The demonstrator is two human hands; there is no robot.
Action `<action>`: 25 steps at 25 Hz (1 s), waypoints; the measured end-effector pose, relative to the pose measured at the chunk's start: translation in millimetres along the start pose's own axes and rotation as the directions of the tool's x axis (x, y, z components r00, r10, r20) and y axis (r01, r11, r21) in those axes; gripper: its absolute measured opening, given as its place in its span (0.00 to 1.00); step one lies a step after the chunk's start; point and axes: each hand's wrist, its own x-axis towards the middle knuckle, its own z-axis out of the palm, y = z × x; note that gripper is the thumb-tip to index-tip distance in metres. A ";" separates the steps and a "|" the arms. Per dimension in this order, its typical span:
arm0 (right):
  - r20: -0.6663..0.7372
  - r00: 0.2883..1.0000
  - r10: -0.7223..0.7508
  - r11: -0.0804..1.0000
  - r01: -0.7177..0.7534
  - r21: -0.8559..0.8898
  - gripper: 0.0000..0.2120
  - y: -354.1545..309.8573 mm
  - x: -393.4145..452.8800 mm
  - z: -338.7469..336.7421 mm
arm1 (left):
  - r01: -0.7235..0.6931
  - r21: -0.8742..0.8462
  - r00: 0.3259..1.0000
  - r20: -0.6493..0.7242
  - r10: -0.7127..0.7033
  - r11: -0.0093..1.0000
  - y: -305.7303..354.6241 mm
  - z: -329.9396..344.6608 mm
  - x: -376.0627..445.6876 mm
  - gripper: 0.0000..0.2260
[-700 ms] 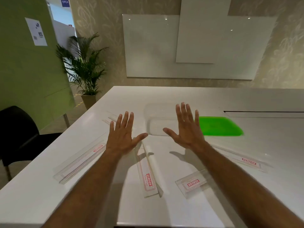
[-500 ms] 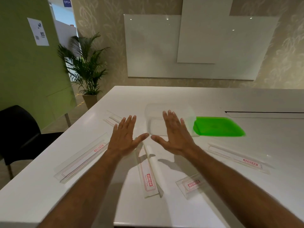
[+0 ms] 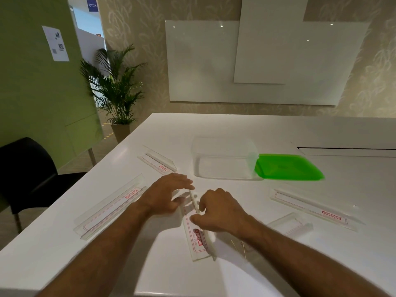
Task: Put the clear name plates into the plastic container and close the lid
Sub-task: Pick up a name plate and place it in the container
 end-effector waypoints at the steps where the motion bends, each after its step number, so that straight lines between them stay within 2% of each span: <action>1: 0.004 1.000 0.000 1.000 0.000 0.004 0.16 -0.1 0.8 1.1 | -0.024 0.021 0.999 -0.040 0.025 0.999 0.6 0.5 0.9 0.15; 3: 0.006 1.000 -0.018 1.000 0.018 -0.007 0.12 1.3 1.5 1.6 | -0.059 0.070 0.991 -0.113 0.066 0.996 0.9 0.6 3.3 0.12; 7: -0.014 0.999 -0.044 0.998 0.043 -0.042 0.09 7.3 3.3 -1.5 | -0.071 0.114 0.988 -0.130 0.086 0.991 0.5 -3.7 2.6 0.07; 10: -0.070 0.998 -0.010 1.000 0.012 0.024 0.15 12.6 4.9 -6.0 | -0.109 0.143 0.974 -0.182 0.134 0.984 -0.1 -10.9 0.2 0.05; 11: -0.050 0.998 0.038 0.997 -0.034 0.075 0.19 13.4 5.6 -10.2 | -0.123 0.150 0.967 -0.205 0.152 0.981 0.3 -14.0 0.8 0.05; 13: 0.078 0.984 0.161 0.956 -0.176 0.235 0.29 16.0 9.7 -19.7 | -0.153 0.162 0.949 -0.252 0.191 0.975 3.2 -19.2 4.1 0.04; 15: 0.247 0.950 0.194 0.856 -0.286 0.431 0.31 20.2 15.2 -28.8 | -0.152 0.172 0.928 -0.313 0.200 0.973 7.6 -21.7 8.0 0.03; 17: 0.317 0.934 0.167 0.769 -0.325 0.550 0.35 23.0 16.1 -36.2 | -0.145 0.179 0.902 -0.380 0.204 0.973 12.7 -21.4 9.9 0.05; 19: 0.287 0.939 0.188 0.730 -0.329 0.600 0.37 23.5 13.9 -43.1 | -0.185 0.170 0.881 -0.408 0.240 0.968 16.5 -20.8 9.3 0.09; 22: 0.195 0.961 0.195 0.694 -0.275 0.665 0.37 22.4 12.6 -51.0 | -0.280 0.186 0.891 -0.314 0.327 0.942 23.4 -16.7 5.3 0.25; 25: 0.166 0.967 0.193 0.685 -0.254 0.683 0.35 18.7 14.0 -56.5 | -0.268 0.275 0.891 -0.293 0.346 0.923 30.4 -7.3 9.9 0.28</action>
